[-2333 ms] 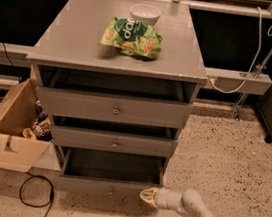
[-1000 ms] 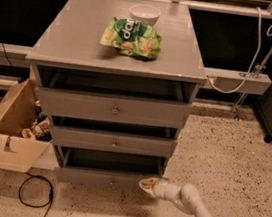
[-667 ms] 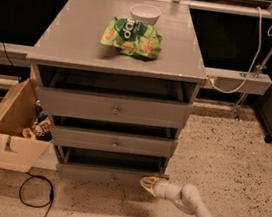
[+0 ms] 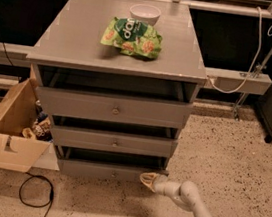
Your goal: Close bottom drawer
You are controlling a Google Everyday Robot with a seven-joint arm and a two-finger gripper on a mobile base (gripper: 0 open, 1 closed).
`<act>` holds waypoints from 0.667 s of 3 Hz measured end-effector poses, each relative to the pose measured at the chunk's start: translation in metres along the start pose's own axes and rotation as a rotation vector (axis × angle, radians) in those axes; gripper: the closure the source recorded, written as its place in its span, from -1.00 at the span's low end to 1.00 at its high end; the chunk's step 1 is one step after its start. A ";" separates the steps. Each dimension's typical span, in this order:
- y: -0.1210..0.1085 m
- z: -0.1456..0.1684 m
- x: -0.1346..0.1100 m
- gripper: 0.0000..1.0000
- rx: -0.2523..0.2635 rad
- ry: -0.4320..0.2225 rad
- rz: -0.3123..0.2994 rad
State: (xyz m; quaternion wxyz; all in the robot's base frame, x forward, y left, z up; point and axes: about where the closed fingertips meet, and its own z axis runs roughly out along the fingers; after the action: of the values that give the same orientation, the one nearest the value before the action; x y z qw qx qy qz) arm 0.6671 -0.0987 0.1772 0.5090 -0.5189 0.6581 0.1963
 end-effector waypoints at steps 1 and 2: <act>-0.019 0.013 -0.003 1.00 0.031 -0.016 0.002; -0.019 0.013 -0.003 1.00 0.031 -0.016 0.002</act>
Offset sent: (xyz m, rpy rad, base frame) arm 0.1975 0.0326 0.0073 0.1082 -0.1402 -0.1479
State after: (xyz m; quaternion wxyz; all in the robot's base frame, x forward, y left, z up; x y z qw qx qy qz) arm 0.6895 -0.0941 0.1799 0.5219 -0.5090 0.6574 0.1907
